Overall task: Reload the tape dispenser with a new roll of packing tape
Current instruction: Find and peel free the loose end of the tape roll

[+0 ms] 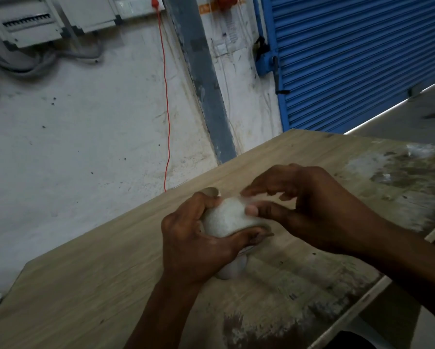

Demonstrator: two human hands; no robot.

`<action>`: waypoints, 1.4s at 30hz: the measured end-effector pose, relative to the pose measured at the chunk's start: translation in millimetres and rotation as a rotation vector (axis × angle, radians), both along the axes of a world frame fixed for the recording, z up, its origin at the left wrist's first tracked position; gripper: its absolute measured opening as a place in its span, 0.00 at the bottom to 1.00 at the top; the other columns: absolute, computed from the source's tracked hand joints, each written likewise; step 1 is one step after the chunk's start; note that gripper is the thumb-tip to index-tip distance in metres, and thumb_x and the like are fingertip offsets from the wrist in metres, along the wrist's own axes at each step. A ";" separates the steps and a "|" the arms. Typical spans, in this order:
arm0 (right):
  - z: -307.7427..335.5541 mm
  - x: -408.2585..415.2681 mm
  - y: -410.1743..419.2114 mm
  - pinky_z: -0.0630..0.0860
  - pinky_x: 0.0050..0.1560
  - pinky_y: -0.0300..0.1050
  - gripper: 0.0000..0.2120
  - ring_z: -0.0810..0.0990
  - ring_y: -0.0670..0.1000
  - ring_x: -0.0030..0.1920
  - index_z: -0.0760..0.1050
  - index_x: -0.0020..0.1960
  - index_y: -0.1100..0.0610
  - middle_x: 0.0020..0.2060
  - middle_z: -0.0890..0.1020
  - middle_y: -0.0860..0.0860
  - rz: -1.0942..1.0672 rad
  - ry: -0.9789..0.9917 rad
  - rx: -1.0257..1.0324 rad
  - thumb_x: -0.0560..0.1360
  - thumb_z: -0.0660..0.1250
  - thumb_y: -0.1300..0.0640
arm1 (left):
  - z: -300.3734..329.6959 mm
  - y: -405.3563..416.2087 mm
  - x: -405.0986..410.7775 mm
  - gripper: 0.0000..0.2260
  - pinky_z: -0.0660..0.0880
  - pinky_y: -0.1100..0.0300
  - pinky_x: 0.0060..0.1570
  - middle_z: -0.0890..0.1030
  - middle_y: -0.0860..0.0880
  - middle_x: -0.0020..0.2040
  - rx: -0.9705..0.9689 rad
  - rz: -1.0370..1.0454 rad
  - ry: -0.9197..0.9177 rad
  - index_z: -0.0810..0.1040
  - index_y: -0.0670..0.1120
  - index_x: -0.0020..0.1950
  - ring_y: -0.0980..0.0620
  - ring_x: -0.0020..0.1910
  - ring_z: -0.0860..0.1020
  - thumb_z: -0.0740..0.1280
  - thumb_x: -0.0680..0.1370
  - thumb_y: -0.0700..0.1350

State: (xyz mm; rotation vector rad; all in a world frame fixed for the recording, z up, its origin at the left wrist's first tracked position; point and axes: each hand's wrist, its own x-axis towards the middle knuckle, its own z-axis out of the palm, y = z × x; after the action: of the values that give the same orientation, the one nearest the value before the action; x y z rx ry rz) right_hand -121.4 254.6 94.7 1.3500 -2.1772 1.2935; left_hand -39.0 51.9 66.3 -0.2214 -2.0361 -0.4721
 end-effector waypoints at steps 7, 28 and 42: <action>-12.5 -0.4 -4.4 0.83 0.43 0.51 0.07 0.84 0.45 0.44 0.87 0.43 0.46 0.44 0.85 0.40 0.021 -0.182 -0.125 0.67 0.77 0.45 | -1.7 -2.2 0.5 0.34 0.77 0.67 0.44 0.83 0.49 0.47 -0.056 -0.006 -0.031 0.82 0.38 0.50 0.59 0.46 0.80 0.82 0.61 0.65; -14.6 -0.5 4.8 0.81 0.44 0.37 0.13 0.85 0.43 0.47 0.86 0.49 0.46 0.46 0.86 0.39 0.058 -0.274 -0.146 0.69 0.73 0.41 | 0.7 0.5 0.7 0.34 0.76 0.69 0.44 0.84 0.50 0.46 -0.021 -0.018 -0.070 0.83 0.40 0.49 0.59 0.44 0.81 0.82 0.59 0.66; -19.3 -2.2 -4.4 0.75 0.39 0.33 0.04 0.81 0.38 0.42 0.80 0.43 0.45 0.40 0.84 0.42 0.016 -0.262 0.053 0.77 0.71 0.50 | -3.9 -2.3 -0.1 0.35 0.80 0.58 0.40 0.85 0.49 0.47 -0.095 0.001 -0.075 0.83 0.40 0.51 0.54 0.46 0.84 0.82 0.58 0.66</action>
State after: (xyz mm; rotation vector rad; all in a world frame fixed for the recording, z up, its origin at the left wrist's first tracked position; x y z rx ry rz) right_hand -123.7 250.1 75.4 1.2822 -2.3905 1.5036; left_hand -39.1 49.6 62.4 -0.2635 -2.1340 -0.3881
